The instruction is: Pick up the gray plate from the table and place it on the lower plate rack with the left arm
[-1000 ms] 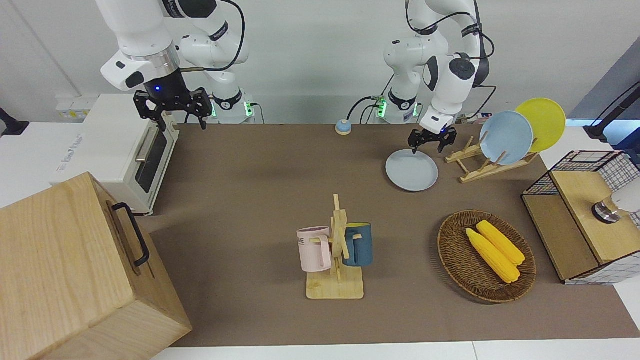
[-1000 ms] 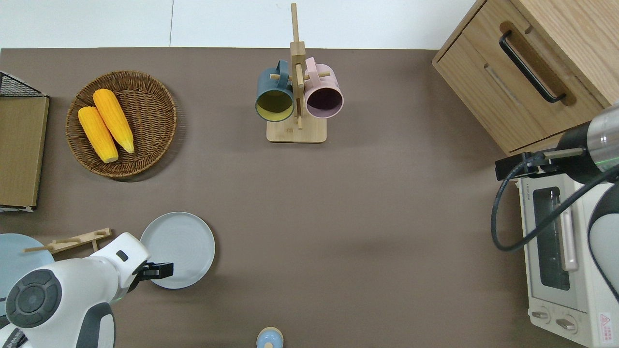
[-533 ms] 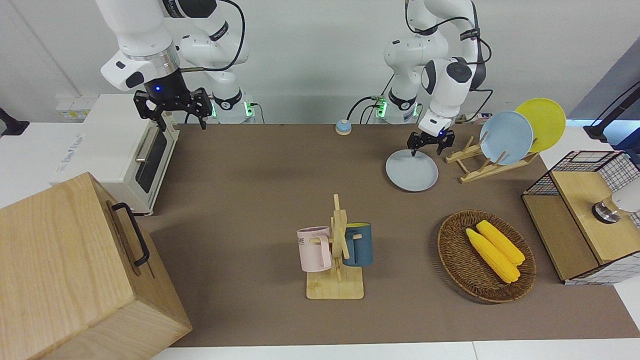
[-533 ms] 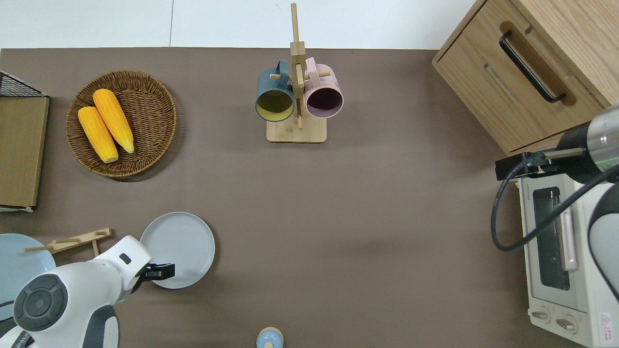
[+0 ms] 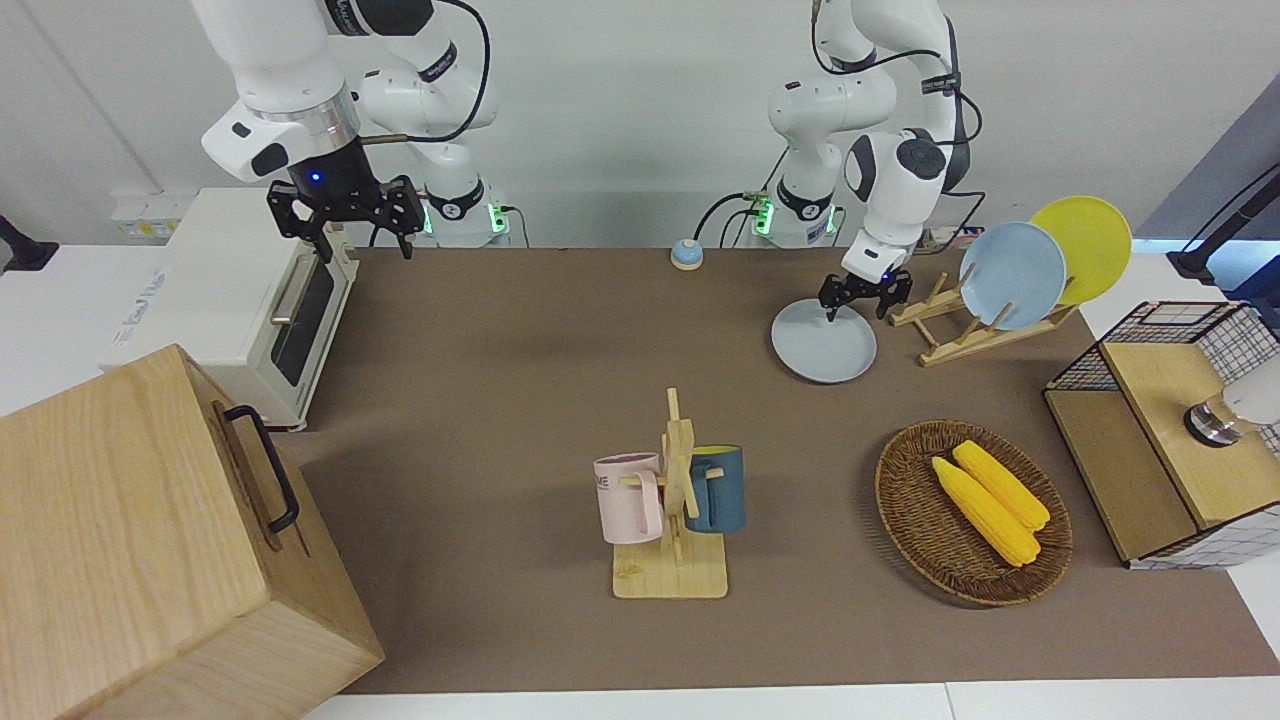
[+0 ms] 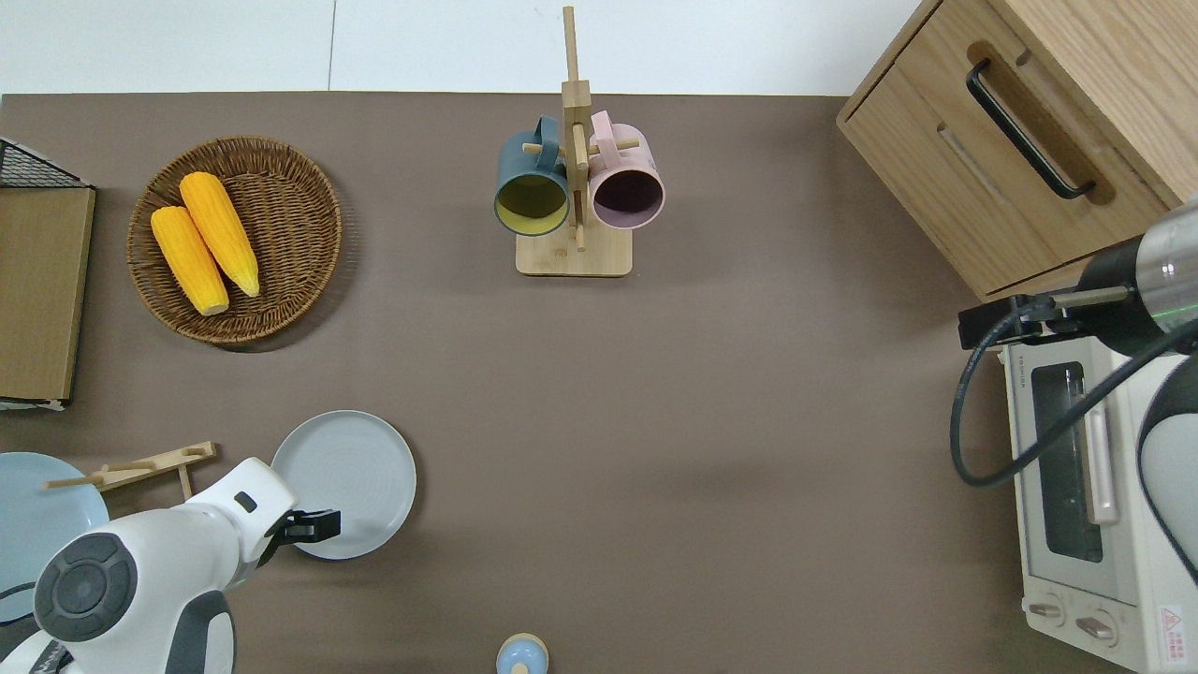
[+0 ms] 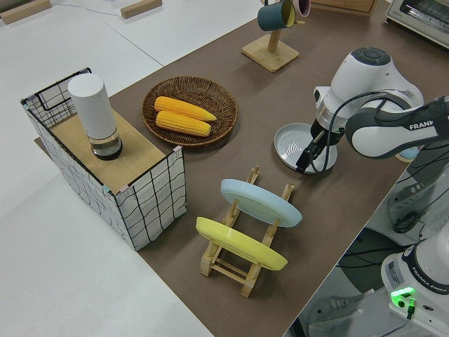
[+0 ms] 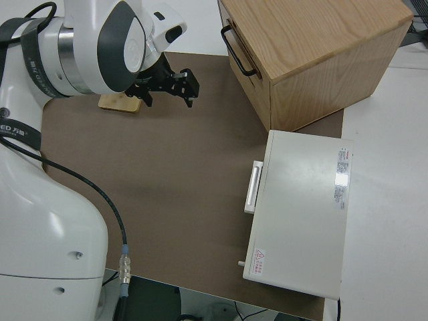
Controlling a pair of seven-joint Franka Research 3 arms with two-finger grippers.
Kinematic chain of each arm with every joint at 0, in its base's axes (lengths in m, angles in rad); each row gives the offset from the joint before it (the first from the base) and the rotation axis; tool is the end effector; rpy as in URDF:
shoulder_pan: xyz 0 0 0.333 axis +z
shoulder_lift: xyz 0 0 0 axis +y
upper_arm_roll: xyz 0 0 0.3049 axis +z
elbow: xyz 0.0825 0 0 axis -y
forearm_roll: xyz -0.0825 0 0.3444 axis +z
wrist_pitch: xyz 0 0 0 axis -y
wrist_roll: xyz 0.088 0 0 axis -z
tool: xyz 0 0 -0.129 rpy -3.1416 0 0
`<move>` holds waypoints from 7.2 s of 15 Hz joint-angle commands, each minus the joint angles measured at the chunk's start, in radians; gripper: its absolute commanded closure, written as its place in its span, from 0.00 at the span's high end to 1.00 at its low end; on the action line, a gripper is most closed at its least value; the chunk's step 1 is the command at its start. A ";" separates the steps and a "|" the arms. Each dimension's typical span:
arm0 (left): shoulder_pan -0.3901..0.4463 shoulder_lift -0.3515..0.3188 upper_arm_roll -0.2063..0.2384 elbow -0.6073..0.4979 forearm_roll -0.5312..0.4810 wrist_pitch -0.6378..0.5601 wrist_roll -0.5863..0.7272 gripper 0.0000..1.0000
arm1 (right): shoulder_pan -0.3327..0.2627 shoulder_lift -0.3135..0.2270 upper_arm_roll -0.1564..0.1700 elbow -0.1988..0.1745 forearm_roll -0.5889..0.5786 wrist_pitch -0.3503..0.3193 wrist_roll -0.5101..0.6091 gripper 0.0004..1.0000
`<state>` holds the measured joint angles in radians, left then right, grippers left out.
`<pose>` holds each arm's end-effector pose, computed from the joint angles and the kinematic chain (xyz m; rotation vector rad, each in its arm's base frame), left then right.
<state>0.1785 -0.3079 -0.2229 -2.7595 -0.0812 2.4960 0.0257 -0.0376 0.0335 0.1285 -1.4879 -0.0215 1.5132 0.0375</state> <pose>0.3624 -0.0113 0.3079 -3.1242 -0.0043 -0.0616 0.5177 0.0431 0.6048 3.1229 0.0815 -0.0106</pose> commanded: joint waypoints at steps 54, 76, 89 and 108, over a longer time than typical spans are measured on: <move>-0.008 -0.204 0.050 0.129 -0.040 -0.449 0.025 0.00 | -0.022 0.009 0.020 0.021 -0.003 -0.016 0.013 0.98; 0.002 -0.283 -0.181 0.440 0.368 -0.900 -0.127 0.00 | -0.022 0.009 0.020 0.020 -0.003 -0.016 0.013 0.98; 0.079 -0.257 -0.138 0.564 0.695 -1.040 -0.035 0.00 | -0.022 0.009 0.020 0.020 -0.003 -0.016 0.013 0.98; 0.159 -0.014 -0.144 0.549 0.771 -0.985 -0.366 0.00 | -0.022 0.009 0.020 0.021 -0.003 -0.016 0.013 0.98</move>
<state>0.3358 -0.3715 -0.3674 -2.2150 0.6683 1.4957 -0.2890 -0.0376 0.0335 0.1285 -1.4879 -0.0215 1.5132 0.0375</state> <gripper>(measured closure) 0.916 0.013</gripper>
